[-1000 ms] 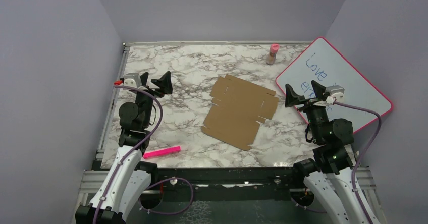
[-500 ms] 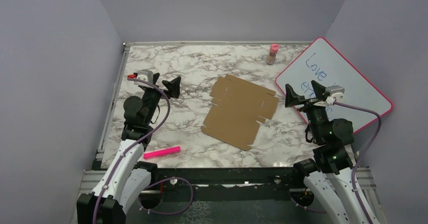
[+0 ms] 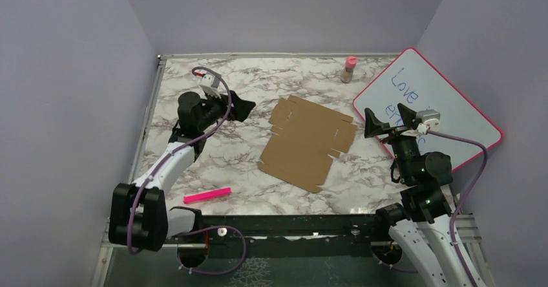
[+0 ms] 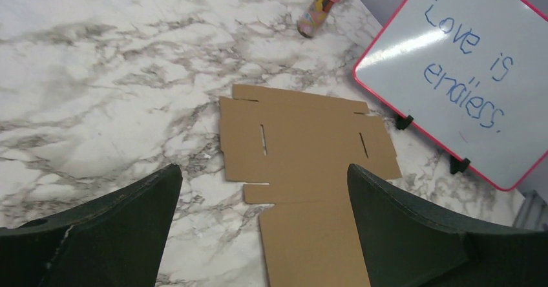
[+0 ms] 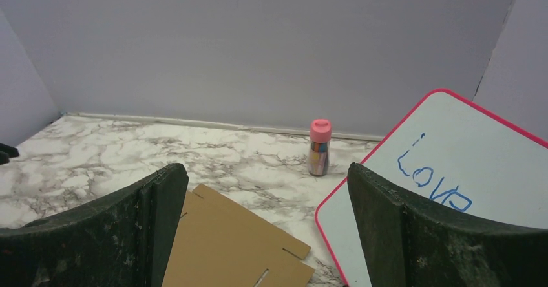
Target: Fold the paper box
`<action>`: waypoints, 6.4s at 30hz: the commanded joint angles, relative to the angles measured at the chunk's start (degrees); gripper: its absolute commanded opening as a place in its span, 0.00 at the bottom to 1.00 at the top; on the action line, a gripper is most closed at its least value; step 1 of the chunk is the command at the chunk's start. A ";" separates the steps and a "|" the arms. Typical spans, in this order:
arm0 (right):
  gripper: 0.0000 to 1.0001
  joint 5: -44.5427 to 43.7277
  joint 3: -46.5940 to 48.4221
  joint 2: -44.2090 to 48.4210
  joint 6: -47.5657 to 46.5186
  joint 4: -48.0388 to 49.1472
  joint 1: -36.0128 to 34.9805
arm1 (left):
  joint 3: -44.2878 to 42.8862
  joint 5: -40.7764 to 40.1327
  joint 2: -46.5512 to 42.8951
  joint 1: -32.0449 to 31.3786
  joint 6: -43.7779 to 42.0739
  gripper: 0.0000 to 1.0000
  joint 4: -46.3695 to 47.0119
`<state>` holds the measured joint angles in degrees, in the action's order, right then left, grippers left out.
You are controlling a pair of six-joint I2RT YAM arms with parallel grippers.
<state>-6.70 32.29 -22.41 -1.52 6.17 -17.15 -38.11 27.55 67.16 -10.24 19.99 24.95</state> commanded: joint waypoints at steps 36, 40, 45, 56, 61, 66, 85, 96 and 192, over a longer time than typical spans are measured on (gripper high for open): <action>1.00 5.03 -0.49 0.64 0.72 0.67 0.18 | -57.51 19.30 64.31 -5.06 -5.05 0.47 -35.59; 1.00 5.20 -0.39 0.53 0.72 0.59 0.16 | -60.30 19.66 66.53 -5.05 -5.66 0.43 -37.85; 1.00 5.42 -0.39 0.36 0.65 0.60 0.18 | -60.45 21.46 67.64 -5.18 -5.96 0.33 -38.62; 1.00 6.23 -0.13 -0.31 0.92 0.18 0.16 | -56.46 22.39 65.00 -5.40 -6.93 0.00 -38.73; 1.00 6.36 0.33 -1.17 1.28 -0.48 0.18 | -50.34 19.53 60.37 -5.32 -7.74 0.00 -38.75; 1.00 9.88 1.04 -2.73 2.94 -1.00 0.18 | -40.93 15.03 53.38 -4.78 -6.39 0.00 -37.79; 1.00 20.48 8.27 -19.64 8.50 -6.08 0.17 | -5.62 -1.15 26.24 -0.11 4.65 0.00 -26.07; 1.00 28.30 9.50 -34.97 13.71 -4.03 0.18 | -6.10 -2.25 20.91 1.60 6.07 0.22 -26.69; 0.92 36.51 15.23 -85.40 29.49 25.26 -5.80 | -29.62 1.46 40.16 -0.04 9.37 0.75 -31.99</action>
<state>32.23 48.58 -108.31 28.93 31.70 -22.57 -65.91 31.53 105.12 -10.72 32.45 -3.27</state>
